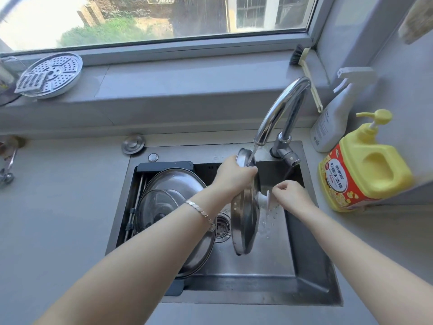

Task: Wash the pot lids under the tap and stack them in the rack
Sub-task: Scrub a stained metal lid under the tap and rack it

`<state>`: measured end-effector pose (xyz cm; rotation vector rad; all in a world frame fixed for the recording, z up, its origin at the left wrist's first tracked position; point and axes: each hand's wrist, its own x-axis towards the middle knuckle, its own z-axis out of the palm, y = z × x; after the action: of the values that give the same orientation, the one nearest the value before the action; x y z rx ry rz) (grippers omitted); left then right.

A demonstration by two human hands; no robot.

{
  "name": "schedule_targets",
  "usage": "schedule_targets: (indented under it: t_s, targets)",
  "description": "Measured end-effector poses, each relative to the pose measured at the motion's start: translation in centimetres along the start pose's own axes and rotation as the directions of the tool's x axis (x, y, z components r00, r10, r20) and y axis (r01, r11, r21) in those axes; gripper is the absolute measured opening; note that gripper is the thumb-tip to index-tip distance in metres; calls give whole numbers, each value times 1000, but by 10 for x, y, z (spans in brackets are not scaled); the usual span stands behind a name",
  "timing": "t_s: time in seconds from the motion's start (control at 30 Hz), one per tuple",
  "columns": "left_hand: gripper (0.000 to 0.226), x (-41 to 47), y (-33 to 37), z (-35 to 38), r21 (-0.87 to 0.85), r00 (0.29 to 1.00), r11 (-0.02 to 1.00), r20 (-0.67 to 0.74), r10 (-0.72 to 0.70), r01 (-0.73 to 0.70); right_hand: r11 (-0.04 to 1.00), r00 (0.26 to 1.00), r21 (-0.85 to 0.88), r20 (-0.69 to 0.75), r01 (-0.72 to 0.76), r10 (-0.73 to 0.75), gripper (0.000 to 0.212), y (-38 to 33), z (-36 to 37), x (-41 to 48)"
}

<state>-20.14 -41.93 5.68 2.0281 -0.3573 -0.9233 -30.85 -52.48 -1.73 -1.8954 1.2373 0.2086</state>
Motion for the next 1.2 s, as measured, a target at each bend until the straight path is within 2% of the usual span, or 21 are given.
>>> schedule_targets:
  t_s: [0.1,0.17,0.3,0.37,0.47,0.57,0.63,0.7,0.77,0.87,0.93,1.07,1.13,1.2]
  targets:
    - [16,5,14,8,98,999,995,50,13,-18,986,993,159,-102,-45,62,48,2,-19,7]
    - [16,0,16,5,155,996,986,71,52,-63,954,989,295,-116,-52,90,45,-1,-29,12]
    - [17,-20,12,-10,202,990,969,56,131,-140,922,990,386,-137,32,23,28,-13,-29,25]
    - [18,-26,7,-21,250,990,959,1,141,-137,902,993,431,-118,36,16,38,-25,-24,31]
    - [21,-34,2,-35,298,985,945,-58,160,-136,915,999,403,-14,38,-35,59,-37,-21,37]
    - [23,-44,-2,-45,297,983,944,-65,169,-143,968,994,244,100,-54,30,78,-40,-25,28]
    - [23,-50,-4,-50,294,981,944,-77,180,-150,989,971,146,240,-29,-7,75,-46,-22,4]
    - [22,-55,-6,-56,260,978,953,-98,184,-153,966,905,260,408,8,-117,67,-53,-9,-28]
    - [22,-60,-9,-63,185,977,971,-123,176,-152,934,861,351,453,67,-231,50,-54,6,-55]
    - [24,-65,-17,-71,115,978,984,-141,151,-135,925,902,315,302,212,-309,21,-46,25,-72]
    - [24,-69,-23,-75,25,985,994,-135,112,-109,907,920,337,206,252,-332,4,-41,30,-77]
    - [34,-78,-35,-98,-322,992,946,-99,-82,46,879,946,381,32,286,-322,20,-36,27,-86]
    - [27,-81,-52,-113,-327,988,943,-111,-107,65,886,956,382,22,261,-291,26,-32,27,-88]
    - [15,-83,-73,-124,-275,980,956,-137,-142,100,936,969,263,15,236,-248,27,-26,33,-88]
